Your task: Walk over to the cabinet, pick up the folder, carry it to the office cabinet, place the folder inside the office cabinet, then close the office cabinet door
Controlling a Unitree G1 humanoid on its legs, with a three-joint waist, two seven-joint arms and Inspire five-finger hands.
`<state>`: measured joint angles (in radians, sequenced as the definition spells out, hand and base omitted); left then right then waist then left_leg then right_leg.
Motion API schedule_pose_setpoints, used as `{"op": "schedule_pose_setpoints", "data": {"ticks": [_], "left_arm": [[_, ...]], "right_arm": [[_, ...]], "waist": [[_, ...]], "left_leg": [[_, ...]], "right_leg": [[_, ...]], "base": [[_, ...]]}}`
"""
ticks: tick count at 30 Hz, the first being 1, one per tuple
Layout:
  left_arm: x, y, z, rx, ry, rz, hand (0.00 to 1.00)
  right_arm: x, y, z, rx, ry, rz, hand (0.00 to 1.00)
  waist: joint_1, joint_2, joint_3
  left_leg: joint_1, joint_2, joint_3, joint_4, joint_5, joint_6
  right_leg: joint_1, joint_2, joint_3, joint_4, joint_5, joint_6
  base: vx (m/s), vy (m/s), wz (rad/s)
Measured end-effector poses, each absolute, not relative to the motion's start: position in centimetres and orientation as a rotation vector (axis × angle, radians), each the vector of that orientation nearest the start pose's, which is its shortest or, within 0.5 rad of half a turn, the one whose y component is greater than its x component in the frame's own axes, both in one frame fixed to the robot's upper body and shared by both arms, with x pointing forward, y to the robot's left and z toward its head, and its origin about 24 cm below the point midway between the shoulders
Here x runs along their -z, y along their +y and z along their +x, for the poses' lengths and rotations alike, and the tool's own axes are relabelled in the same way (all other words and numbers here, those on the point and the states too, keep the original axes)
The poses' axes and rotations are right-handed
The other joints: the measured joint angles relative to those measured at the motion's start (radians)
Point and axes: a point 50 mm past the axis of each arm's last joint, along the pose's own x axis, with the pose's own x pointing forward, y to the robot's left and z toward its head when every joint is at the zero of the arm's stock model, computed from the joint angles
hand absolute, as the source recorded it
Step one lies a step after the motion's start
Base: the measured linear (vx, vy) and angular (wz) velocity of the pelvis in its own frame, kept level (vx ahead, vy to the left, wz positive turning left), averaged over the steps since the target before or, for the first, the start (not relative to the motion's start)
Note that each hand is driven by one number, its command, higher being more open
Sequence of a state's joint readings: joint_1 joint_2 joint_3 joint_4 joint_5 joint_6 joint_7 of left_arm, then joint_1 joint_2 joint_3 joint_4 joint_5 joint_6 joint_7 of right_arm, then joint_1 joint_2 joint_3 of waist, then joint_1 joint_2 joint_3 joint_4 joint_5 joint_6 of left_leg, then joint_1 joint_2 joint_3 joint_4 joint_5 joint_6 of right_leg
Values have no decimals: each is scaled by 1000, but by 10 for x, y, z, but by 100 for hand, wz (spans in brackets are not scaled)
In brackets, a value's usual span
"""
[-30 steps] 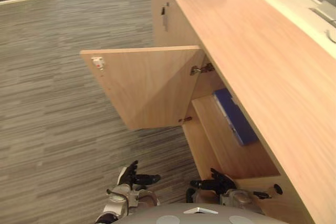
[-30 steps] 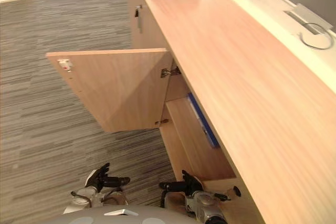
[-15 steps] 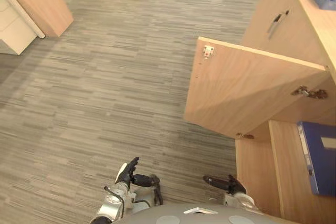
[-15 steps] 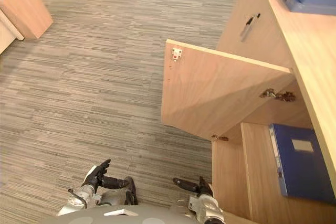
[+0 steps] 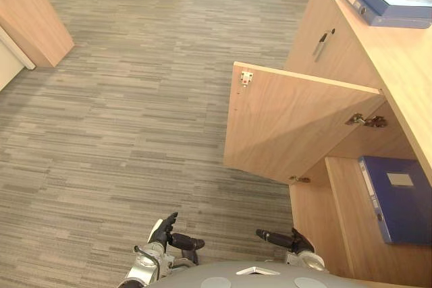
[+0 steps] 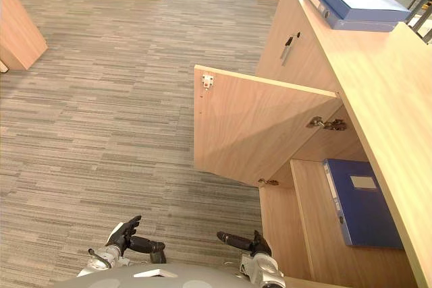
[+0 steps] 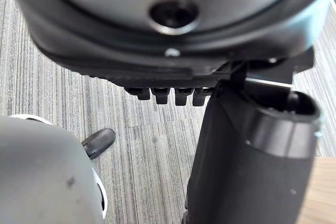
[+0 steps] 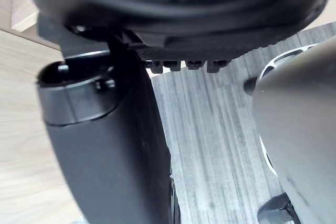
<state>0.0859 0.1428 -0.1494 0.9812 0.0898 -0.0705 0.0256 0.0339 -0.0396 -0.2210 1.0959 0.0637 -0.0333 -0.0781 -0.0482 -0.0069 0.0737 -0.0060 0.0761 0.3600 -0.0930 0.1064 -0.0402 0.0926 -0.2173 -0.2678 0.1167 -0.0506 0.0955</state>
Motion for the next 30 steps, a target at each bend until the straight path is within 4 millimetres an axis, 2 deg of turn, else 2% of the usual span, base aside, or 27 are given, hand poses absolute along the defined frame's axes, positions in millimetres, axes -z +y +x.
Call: {"op": "schedule_pose_setpoints", "data": {"ticks": [3, 4, 6, 7, 8, 9, 11, 12, 14, 16, 17, 18, 19, 21, 22, 23, 24, 25, 26, 27, 28, 30], "left_arm": [[153, 187, 112, 85, 1002, 282, 100], [154, 190, 111, 74, 1007, 288, 100], [154, 190, 110, 66, 1013, 286, 100], [153, 191, 113, 48, 1003, 271, 100], [150, 190, 118, 15, 975, 232, 100], [148, 189, 123, -6, 953, 206, 100], [142, 190, 130, -31, 908, 198, 100], [142, 190, 130, -39, 900, 198, 100], [141, 190, 130, -42, 895, 194, 100], [138, 188, 132, -53, 873, 171, 100], [138, 188, 132, -58, 870, 163, 100], [138, 188, 129, -58, 871, 161, 100], [138, 186, 127, -42, 874, 169, 100], [138, 186, 126, -30, 878, 186, 100], [140, 184, 122, -22, 886, 189, 100], [138, 191, 125, -28, 881, 213, 100], [137, 192, 126, -31, 876, 223, 100], [135, 197, 131, -49, 857, 243, 100], [132, 204, 133, -46, 838, 278, 100], [132, 205, 132, -30, 842, 288, 100], [133, 204, 132, -19, 847, 294, 100], [136, 200, 131, 17, 863, 315, 100]], "right_arm": [[162, -193, 102, 330, 1089, 95, 100], [163, -189, 101, 321, 1098, 105, 100], [163, -189, 100, 329, 1100, 116, 100], [164, -188, 100, 320, 1103, 110, 100], [163, -191, 102, 315, 1101, 105, 100], [163, -192, 102, 316, 1100, 102, 100], [162, -196, 102, 318, 1099, 89, 100], [162, -197, 102, 318, 1100, 82, 100], [162, -199, 102, 315, 1099, 78, 100], [161, -203, 105, 297, 1092, 44, 100], [160, -205, 107, 294, 1087, 36, 100], [159, -207, 110, 292, 1086, 29, 100], [158, -218, 107, 306, 1090, -2, 100], [157, -231, 100, 334, 1101, -35, 100], [156, -239, 94, 356, 1113, -57, 100], [158, -235, 90, 357, 1130, -50, 100], [160, -230, 88, 349, 1143, -37, 100], [162, -224, 91, 329, 1154, -20, 100], [163, -218, 93, 317, 1161, -2, 100], [161, -220, 99, 320, 1145, -12, 100], [161, -221, 101, 323, 1143, -12, 100], [160, -221, 104, 328, 1134, -9, 100]], "waist": [[-6, -11, -1], [-8, -29, -4], [-10, -36, -6], [-8, -36, -5], [1, -26, 9], [12, -13, 22], [18, -13, 46], [21, -5, 50], [19, -12, 47], [27, -5, 59], [28, -9, 63], [32, 1, 59], [27, 7, 57], [18, 12, 54], [15, 21, 48], [14, -10, 46], [7, -21, 39], [2, -19, 36], [24, -16, 38], [22, -8, 40], [19, -6, 37], [17, 12, 24]], "left_leg": [[0, -1, 11, 0, 3, -4], [0, -10, 23, 1, 7, -9], [-10, 8, 21, 24, 6, -15], [-78, 39, 13, 160, -50, -26], [-158, 91, -11, 345, -119, -26], [-206, 124, -43, 468, -151, -38], [-253, 144, -121, 617, -156, -44], [-258, 146, -137, 641, -156, -44], [-255, 147, -143, 637, -156, -44], [-258, 144, -169, 645, -156, -49], [-267, 145, -192, 646, -186, -52], [-262, 149, -264, 609, -218, -65], [-256, 173, -353, 479, -212, -67], [-245, 197, -417, 365, -188, -64], [-236, 196, -443, 352, -159, -113], [-239, 137, -415, 411, -173, -183], [-259, 120, -407, 440, -203, -183], [-305, 124, -442, 534, -259, -197], [-348, 81, -508, 673, -364, -186], [-386, 67, -502, 785, -439, -167], [-398, 60, -487, 823, -469, -157], [-403, 45, -416, 881, -527, -107]], "right_leg": [[2, -1, 0, -12, -28, -6], [-1, -10, 1, -17, -80, 26], [-10, 2, 0, -9, -94, 23], [-18, 7, -1, -6, -96, 18], [-18, 22, -2, -2, -99, 13], [-5, 40, -1, 2, -102, 10], [35, 53, 0, 5, -100, 15], [45, 52, 2, 2, -102, 18], [46, 44, 3, 3, -104, 20], [32, 31, 47, 7, -112, 17], [27, 26, 62, 13, -111, 18], [6, 18, 103, 35, -113, 17], [-39, -13, 173, 70, -132, 41], [-80, -57, 242, 113, -163, 92], [-89, -83, 279, 117, -174, 131], [-83, -134, 334, 89, -187, 145], [-82, -136, 351, 75, -189, 144], [-106, -87, 355, 127, -174, 162], [-130, -87, 354, 125, -164, 151], [-104, -98, 383, 74, -149, 168], [-107, -109, 390, 59, -136, 168], [-122, -144, 446, 25, -24, 167]], "base": [[-50, -53, -14], [-53, -90, -22], [-26, -88, -5], [6, -102, 3], [21, -118, -2], [22, -114, -8], [26, -117, 1], [32, -86, 3], [3, -64, -1], [-42, -83, -35], [-81, -142, -72], [-209, -208, -110], [-252, -175, -125], [-175, 79, -96], [10, 393, -73], [66, 392, -59], [141, 244, -37], [154, 177, -64], [190, 306, -81], [150, 386, -86], [132, 444, -68], [123, 511, -84]]}}
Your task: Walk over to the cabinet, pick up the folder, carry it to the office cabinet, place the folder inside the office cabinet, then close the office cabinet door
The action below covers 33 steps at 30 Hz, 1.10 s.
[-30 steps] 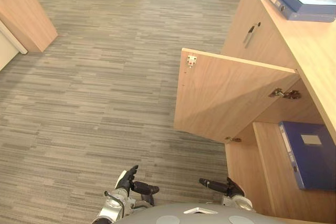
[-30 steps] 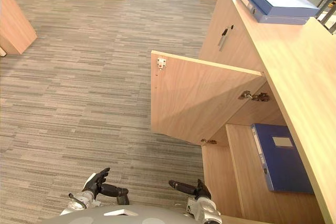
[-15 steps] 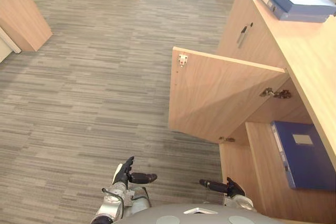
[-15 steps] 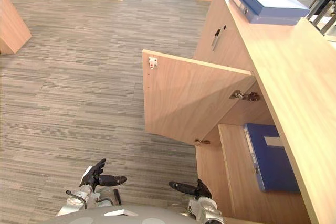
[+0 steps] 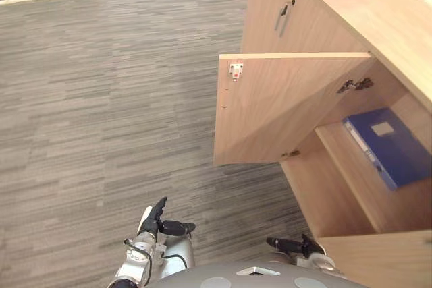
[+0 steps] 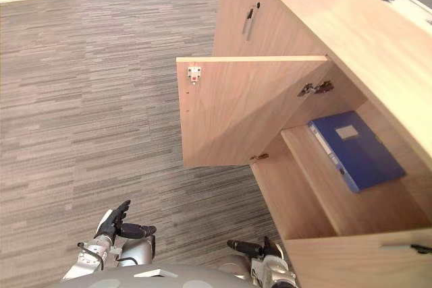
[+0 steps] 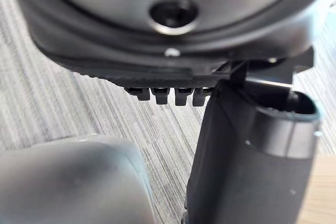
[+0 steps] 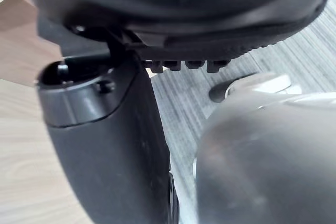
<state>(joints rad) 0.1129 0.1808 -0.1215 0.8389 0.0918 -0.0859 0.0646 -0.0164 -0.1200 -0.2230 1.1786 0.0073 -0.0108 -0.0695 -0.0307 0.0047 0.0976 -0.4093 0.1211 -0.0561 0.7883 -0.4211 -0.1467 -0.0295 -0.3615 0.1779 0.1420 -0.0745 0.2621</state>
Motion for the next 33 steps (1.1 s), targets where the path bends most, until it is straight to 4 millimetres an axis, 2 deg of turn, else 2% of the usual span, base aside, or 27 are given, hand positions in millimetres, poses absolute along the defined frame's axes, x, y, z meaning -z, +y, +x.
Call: {"op": "schedule_pose_setpoints", "data": {"ticks": [1, 2, 3, 4, 5, 6, 7, 8, 9, 10, 11, 12, 14, 15, 17, 19, 22, 23, 24, 28, 30, 31, 32, 33], "left_arm": [[139, 192, 129, 54, 879, 319, 100], [140, 187, 129, 65, 878, 314, 100], [139, 184, 130, 65, 869, 306, 100], [137, 185, 129, 46, 856, 302, 100], [134, 188, 130, 16, 840, 296, 100], [132, 194, 127, -45, 831, 273, 100], [132, 201, 122, -107, 838, 242, 100], [132, 205, 120, -139, 843, 231, 100], [132, 212, 116, -199, 848, 197, 100], [131, 220, 115, -282, 847, 143, 100], [129, 226, 114, -353, 835, 98, 100], [127, 230, 114, -382, 827, 81, 100], [123, 235, 117, -450, 791, 25, 100], [122, 235, 117, -477, 781, -7, 100], [119, 231, 123, -500, 749, -57, 100], [115, 224, 130, -512, 710, -124, 100], [118, 215, 128, -511, 718, -163, 100], [119, 213, 126, -510, 726, -170, 100], [119, 216, 125, -579, 717, -260, 100], [118, 220, 127, -595, 703, -266, 100], [114, 235, 129, -657, 678, -295, 100], [107, 258, 131, -776, 616, -349, 100], [94, 293, 132, -915, 529, -390, 100], [84, 314, 132, -988, 478, -400, 100]], "right_arm": [[158, -222, 109, 324, 1111, -13, 100], [156, -220, 114, 308, 1094, -22, 100], [155, -216, 119, 285, 1071, -34, 100], [154, -216, 120, 292, 1058, -32, 100], [153, -215, 121, 292, 1051, -31, 100], [153, -214, 122, 284, 1047, -37, 100], [153, -215, 122, 285, 1046, -56, 100], [153, -215, 121, 279, 1047, -65, 100], [153, -215, 121, 270, 1042, -70, 100], [151, -213, 125, 265, 1025, -66, 100], [151, -213, 123, 259, 1024, -67, 100], [152, -213, 120, 254, 1031, -66, 100], [152, -213, 120, 250, 1031, -62, 100], [153, -213, 118, 249, 1036, -61, 100], [153, -213, 118, 247, 1039, -58, 100], [154, -211, 116, 241, 1046, -54, 100], [155, -211, 110, 242, 1062, -49, 100], [157, -210, 104, 246, 1077, -46, 100], [162, -208, 85, 263, 1129, -39, 100], [162, -213, 82, 275, 1136, -49, 100], [162, -214, 82, 278, 1139, -44, 100], [162, -213, 81, 275, 1140, -41, 100], [163, -213, 78, 278, 1149, -29, 100], [164, -214, 76, 283, 1155, -21, 100]], "waist": [[-1, 22, -24], [0, 27, -27], [0, 29, -27], [-5, 31, -25], [0, 35, -22], [4, 27, -22], [6, 24, -19], [6, 23, -20], [3, 26, -20], [-2, 23, -17], [1, 23, -15], [0, 23, -14], [3, 13, -9], [3, 8, -5], [-1, 4, -2], [4, -9, 3], [2, -34, -4], [4, -46, -12], [3, -52, -47], [8, -33, -65], [6, -33, -67], [6, -32, -69], [8, -24, -72], [9, -23, -75]], "left_leg": [[11, -14, 59, -23, 4, 48], [36, -29, 102, -63, 19, 75], [82, -55, 145, -128, 45, 122], [115, -62, 171, -163, 55, 141], [141, -62, 195, -182, 58, 147], [180, -64, 239, -211, 63, 159], [224, -77, 272, -239, 65, 167], [241, -75, 294, -257, 68, 172], [264, -57, 331, -296, 79, 191], [294, -55, 369, -350, 101, 200], [324, -55, 410, -401, 124, 198], [335, -56, 428, -417, 131, 196], [357, -69, 479, -459, 149, 192], [378, -83, 503, -493, 170, 189], [388, -92, 501, -524, 195, 179], [390, -76, 515, -529, 202, 169], [399, -68, 529, -548, 206, 158], [398, -69, 536, -553, 200, 145], [418, -77, 572, -564, 197, 141], [419, -84, 540, -567, 199, 144], [422, -81, 543, -569, 198, 143], [427, -77, 549, -570, 198, 142], [440, -76, 564, -575, 198, 140], [450, -75, 575, -579, 199, 137]], "right_leg": [[-58, -19, 24, 0, 151, -3], [-94, -33, 22, 0, 266, -30], [-134, -49, 11, 5, 416, -85], [-171, -50, -29, 82, 403, -137], [-212, -36, -79, 177, 343, -221], [-240, -36, -203, 254, 300, -294], [-226, -54, -306, 231, 338, -320], [-214, -58, -349, 197, 363, -321], [-197, -54, -407, 190, 342, -310], [-205, -39, -490, 277, 240, -261], [-194, -3, -550, 320, 141, -247], [-187, 15, -579, 317, 106, -246], [-140, 28, -671, 205, 88, -237], [-113, 33, -721, 131, 86, -225], [-90, 55, -720, 52, 118, -175], [-90, 88, -686, 8, 138, -186], [-55, 131, -667, -107, 194, -187], [-45, 144, -660, -162, 224, -188], [-22, 163, -607, -221, 269, -183], [-22, 166, -596, -221, 269, -184], [-23, 169, -584, -221, 269, -184], [-22, 174, -577, -221, 269, -185], [-21, 181, -555, -221, 269, -185], [-19, 186, -543, -221, 269, -185]], "base": [[144, 617, -97], [149, 677, -111], [104, 462, -80], [88, 276, -67], [81, 29, -59], [50, -12, -83], [22, -8, -88], [37, 2, -91], [51, -20, -91], [137, -142, -113], [123, -163, -101], [136, -217, -104], [47, -121, -80], [22, -79, -52], [19, -93, -39], [-10, -116, -45], [0, -65, -29], [108, 3, -54], [139, 36, -46], [76, 0, -9], [9, -34, -7], [-1, -57, -24], [4, -62, -32], [3, -64, -40]]}}
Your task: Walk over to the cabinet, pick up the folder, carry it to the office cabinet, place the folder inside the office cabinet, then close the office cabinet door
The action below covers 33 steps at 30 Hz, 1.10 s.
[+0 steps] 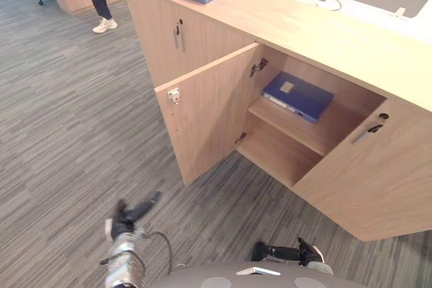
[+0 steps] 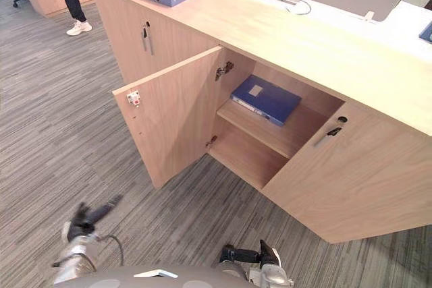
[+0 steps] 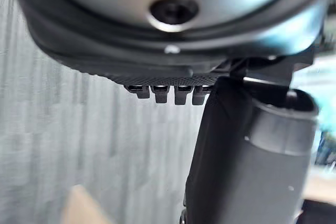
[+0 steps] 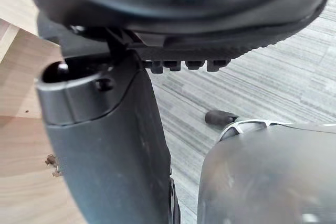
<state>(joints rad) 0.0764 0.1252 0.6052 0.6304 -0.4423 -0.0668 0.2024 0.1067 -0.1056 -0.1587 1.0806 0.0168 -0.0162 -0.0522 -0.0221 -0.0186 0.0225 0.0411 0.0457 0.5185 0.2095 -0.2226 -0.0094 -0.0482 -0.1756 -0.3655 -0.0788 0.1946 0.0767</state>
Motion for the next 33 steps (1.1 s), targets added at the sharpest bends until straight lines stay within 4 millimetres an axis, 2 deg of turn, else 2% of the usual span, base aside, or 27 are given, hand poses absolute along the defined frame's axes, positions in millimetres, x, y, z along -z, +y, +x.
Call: {"op": "schedule_pose_setpoints", "data": {"ticks": [1, 2, 3, 5, 6, 8, 10, 14, 21, 22, 23, 24, 30, 33], "left_arm": [[66, 346, 133, -1081, 386, -418, 100], [9, 414, 147, -1187, 158, -403, 100], [-24, 438, 155, -1206, 36, -372, 100], [-65, 459, 166, -1212, -132, -356, 100], [-76, 465, 172, -1206, -167, -363, 100], [-82, 471, 180, -1211, -184, -415, 100], [-73, 466, 193, -1200, -126, -480, 100], [-58, 450, 214, -1100, 38, -430, 100], [-72, 418, 267, -846, 71, -337, 100], [-57, 375, 298, -643, 156, -317, 100], [-53, 368, 302, -611, 178, -324, 100], [-46, 362, 303, -582, 221, -295, 100], [-45, 359, 305, -567, 232, -277, 100], [-37, 345, 309, -535, 257, -276, 100]], "right_arm": [[164, -216, 71, 298, 1168, -8, 100], [166, -224, 53, 364, 1208, 21, 100], [167, -228, 46, 402, 1222, 49, 100], [167, -233, 34, 457, 1239, 93, 100], [167, -235, 30, 470, 1242, 101, 100], [167, -235, 29, 467, 1244, 100, 100], [167, -235, 29, 462, 1244, 109, 100], [168, -231, 28, 458, 1245, 127, 100], [167, -230, 33, 454, 1220, 145, 100], [166, -229, 38, 433, 1197, 149, 100], [166, -229, 39, 430, 1193, 150, 100], [164, -228, 44, 395, 1178, 126, 100], [163, -228, 45, 384, 1167, 118, 100], [162, -228, 46, 369, 1152, 106, 100]], "waist": [[2, 1, -4], [5, 6, -12], [8, 10, -19], [14, 22, -29], [17, 25, -40], [15, 26, -47], [16, 24, -46], [14, 8, -51], [-12, 12, -48], [-42, 5, -38], [-45, 4, -34], [-66, 1, -32], [-70, -5, -32], [-82, -7, -32]], "left_leg": [[11, 2, 10, -7, 2, -4], [14, 3, 14, -7, 5, -6], [11, 2, 14, -6, 6, -6], [13, -3, 15, -10, 6, -5], [17, -8, 18, -22, 7, -3], [27, -14, 22, -30, 6, -4], [35, -21, 38, -45, 4, -12], [35, -23, 62, -55, 11, -3], [37, -26, 37, -58, 11, -4], [40, -16, 24, -60, 8, -8], [40, -16, 24, -60, 8, -8], [40, -10, 24, -57, 7, -11], [37, -10, 31, -57, 5, -13], [31, -11, 40, -57, 2, -16]], "right_leg": [[2, 6, 16, 0, 0, 0], [1, 8, 25, 0, 1, -2], [-3, 6, 30, 0, 3, -5], [-4, -2, 43, -5, 7, -6], [-3, -5, 45, -5, 8, -6], [-5, -9, 49, -6, 8, -5], [-6, -11, 70, -5, 10, -2], [-24, -4, 99, -3, 12, -2], [-37, 13, 125, 0, 7, -9], [-37, 20, 128, 0, 4, -13], [-37, 20, 128, 0, 4, -13], [-39, 23, 130, 0, 4, -13], [-47, 24, 137, 0, 5, -12], [-59, 26, 148, 0, 5, -11]], "base": [[-11, -77, -32], [-31, -64, -23], [-37, -37, -11], [-52, 24, -4], [-64, 40, -5], [-62, 20, -8], [-48, 13, -18], [18, 4, -18], [76, -22, -12], [23, -92, -7], [-9, -112, -8], [-28, -35, -3], [1, 2, -4], [8, 6, -9]]}}
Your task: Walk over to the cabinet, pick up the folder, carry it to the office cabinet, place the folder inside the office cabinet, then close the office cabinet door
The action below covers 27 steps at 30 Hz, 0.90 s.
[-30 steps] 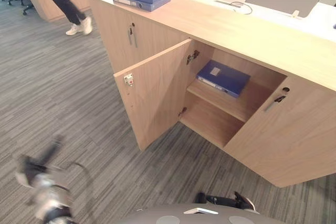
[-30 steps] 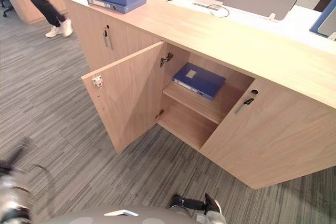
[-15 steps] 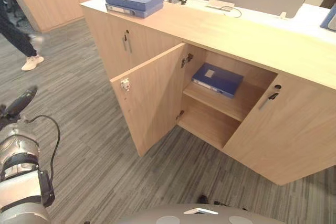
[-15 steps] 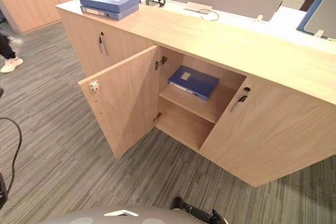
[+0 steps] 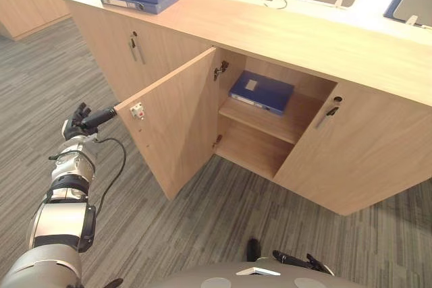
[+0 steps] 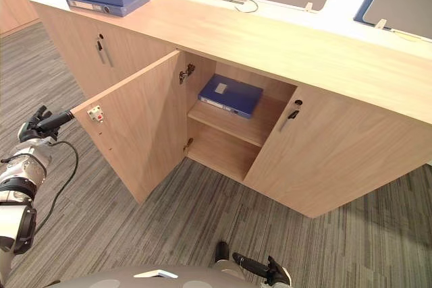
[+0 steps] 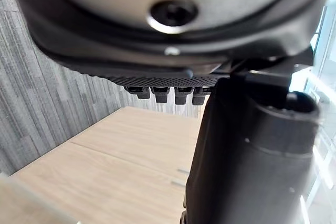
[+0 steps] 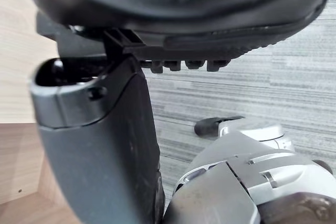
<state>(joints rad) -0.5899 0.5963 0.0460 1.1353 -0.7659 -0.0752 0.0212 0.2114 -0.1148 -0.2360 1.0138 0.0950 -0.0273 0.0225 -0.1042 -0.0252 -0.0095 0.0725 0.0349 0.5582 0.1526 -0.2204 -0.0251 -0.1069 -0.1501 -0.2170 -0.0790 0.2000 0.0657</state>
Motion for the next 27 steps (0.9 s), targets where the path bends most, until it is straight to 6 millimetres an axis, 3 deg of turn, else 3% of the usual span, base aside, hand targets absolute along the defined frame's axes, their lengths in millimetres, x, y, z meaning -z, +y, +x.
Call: {"op": "schedule_pose_setpoints", "data": {"ticks": [3, 6, 7, 11, 14, 16, 19, 22, 23, 25, 27], "left_arm": [[-36, 340, 312, -523, 260, -280, 100], [-25, 316, 319, -461, 290, -271, 100], [-22, 293, 326, -367, 296, -238, 100], [-20, 241, 335, -127, 291, -161, 100], [-16, 211, 333, 11, 293, -154, 100], [-11, 181, 330, 117, 301, -185, 100], [-9, 126, 312, 351, 310, -222, 100], [-15, 43, 277, 595, 338, -380, 100], [-17, 27, 270, 644, 349, -420, 100], [-48, -51, 228, 962, 337, -560, 100], [-96, -101, 192, 1263, 233, -657, 100]], "right_arm": [[161, -228, 47, 365, 1145, 104, 100], [161, -228, 46, 370, 1147, 106, 100], [161, -228, 46, 370, 1145, 106, 100], [160, -229, 47, 367, 1137, 102, 100], [160, -229, 47, 364, 1135, 100, 100], [159, -229, 48, 355, 1133, 95, 100], [158, -229, 48, 351, 1126, 89, 100], [157, -233, 42, 388, 1132, 86, 100], [157, -234, 43, 395, 1131, 82, 100], [157, -235, 43, 405, 1133, 69, 100], [156, -233, 51, 387, 1119, 64, 100]], "waist": [[-9, -4, -2], [-8, -6, -1], [-6, -10, 0], [-9, -9, 0], [-9, -9, 0], [-11, -9, 0], [-16, -5, -1], [-12, 6, -3], [-12, 10, -4], [-17, 18, -7], [-43, 24, -12]], "left_leg": [[-15, 0, 0, 2, 0, 0], [-21, 0, -7, 2, -1, 0], [-28, -2, -21, 3, -1, 1], [-30, -6, -35, 3, -4, 5], [-31, -8, -43, 3, -5, 6], [-30, -10, -52, 3, -5, 6], [-29, -13, -62, 2, -5, 7], [-24, -31, -81, 0, -13, 16], [-20, -34, -84, -2, -13, 17], [13, -52, -82, -20, -16, 22], [32, -62, -68, -26, -19, 27]], "right_leg": [[-14, 0, 0, 0, 0, 0], [-16, -1, -4, 0, 1, 1], [-16, -5, -12, 0, 1, 1], [-11, -12, -24, 0, 1, 1], [-7, -15, -29, 0, 1, 1], [-2, -18, -30, 0, 1, 1], [3, -23, -30, 1, 0, 2], [19, -43, -30, 1, -14, 27], [24, -47, -30, 1, -14, 27], [47, -60, -21, 1, -22, 43], [47, -62, 6, 1, -21, 43]], "base": [[0, 0, 0], [18, 9, 8], [23, 28, 23], [5, 18, 13], [4, 3, 9], [-2, -4, 13], [10, 22, 11], [38, 71, 21], [47, 108, 17], [66, 133, -8], [59, 116, -49]]}}
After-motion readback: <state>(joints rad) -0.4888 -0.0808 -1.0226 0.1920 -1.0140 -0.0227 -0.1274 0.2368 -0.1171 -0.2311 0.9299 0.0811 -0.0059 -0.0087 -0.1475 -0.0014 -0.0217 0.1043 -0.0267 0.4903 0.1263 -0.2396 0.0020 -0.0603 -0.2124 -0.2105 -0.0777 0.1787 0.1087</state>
